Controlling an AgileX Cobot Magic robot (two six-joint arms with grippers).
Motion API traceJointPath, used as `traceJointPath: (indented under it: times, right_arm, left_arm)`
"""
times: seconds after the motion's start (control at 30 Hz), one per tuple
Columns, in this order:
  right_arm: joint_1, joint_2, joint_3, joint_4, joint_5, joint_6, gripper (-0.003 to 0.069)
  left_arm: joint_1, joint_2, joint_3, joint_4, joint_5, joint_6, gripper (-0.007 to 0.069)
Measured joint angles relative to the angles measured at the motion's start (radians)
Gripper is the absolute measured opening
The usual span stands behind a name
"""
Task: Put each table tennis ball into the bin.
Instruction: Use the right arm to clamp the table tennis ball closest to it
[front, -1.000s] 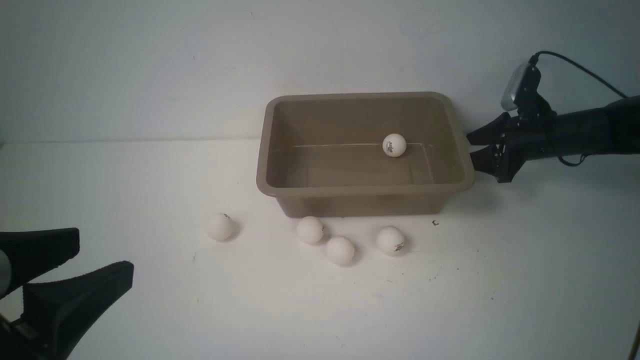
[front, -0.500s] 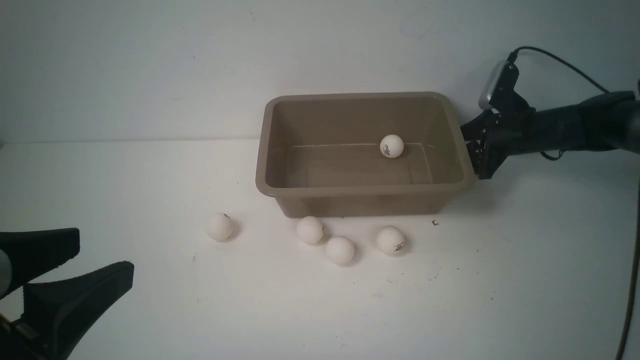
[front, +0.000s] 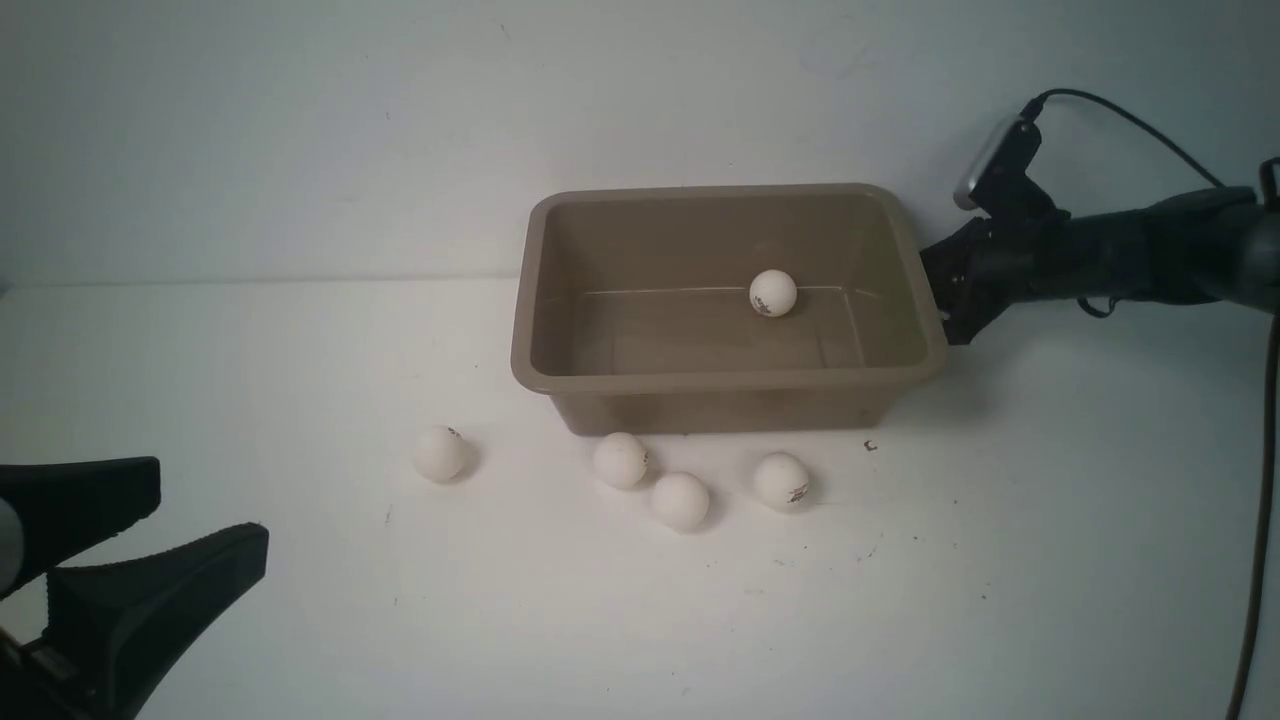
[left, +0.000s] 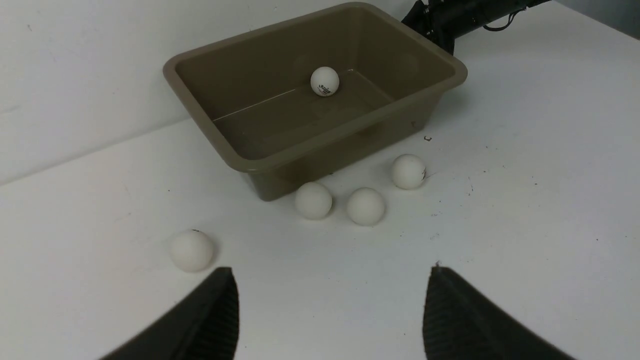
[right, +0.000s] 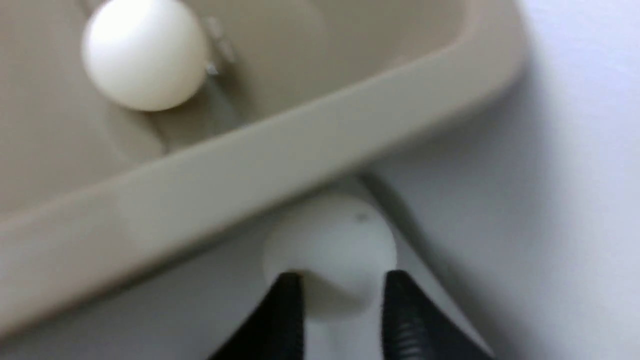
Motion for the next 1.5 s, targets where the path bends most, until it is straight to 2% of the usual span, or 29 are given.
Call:
traceJointPath:
  times: [0.1,0.13,0.23,0.37,0.47,0.67,0.8,0.97,1.33,1.5]
  right_arm:
    - [0.000,0.000,0.000,0.000,-0.013,0.002,0.0034]
    - [0.000,0.000,0.000,0.000,-0.014,0.002,0.0016]
    - [-0.001,0.000,0.000,-0.011,-0.011,0.002,-0.0008]
    - [-0.012,0.000,0.000,-0.079,0.043,0.002,0.0000]
    - [-0.025,0.000,0.000,-0.115,0.076,0.002,0.0047]
    - [-0.059,0.000,0.000,-0.131,0.090,0.003,0.0283]
    - [-0.071,0.000,0.000,-0.119,0.127,0.085,0.0374]
    - [-0.075,0.000,0.000,-0.102,0.187,0.117,0.0393]
    - [-0.075,0.000,-0.004,-0.026,0.229,-0.028,0.0415]
    - [-0.075,0.000,-0.012,-0.002,0.229,-0.054,0.0428]
  left_arm:
    - [0.000,0.000,0.000,0.000,0.000,0.000,0.0451]
    - [0.000,0.000,0.000,0.000,0.000,0.000,0.0451]
    - [0.000,0.000,0.000,0.000,0.000,0.000,0.0451]
    - [0.000,0.000,0.000,0.000,0.000,-0.001,0.0451]
    - [0.000,0.000,0.000,0.000,0.000,-0.001,0.0451]
    - [0.000,0.000,0.000,0.000,0.000,-0.001,0.0451]
    - [0.000,0.000,0.000,0.000,0.000,-0.001,0.0451]
    - [0.000,0.000,0.000,0.000,-0.001,-0.001,0.0451]
    - [0.000,0.000,0.000,0.000,-0.001,-0.003,0.0451]
    - [0.000,0.000,0.000,0.000,-0.001,-0.019,0.0451]
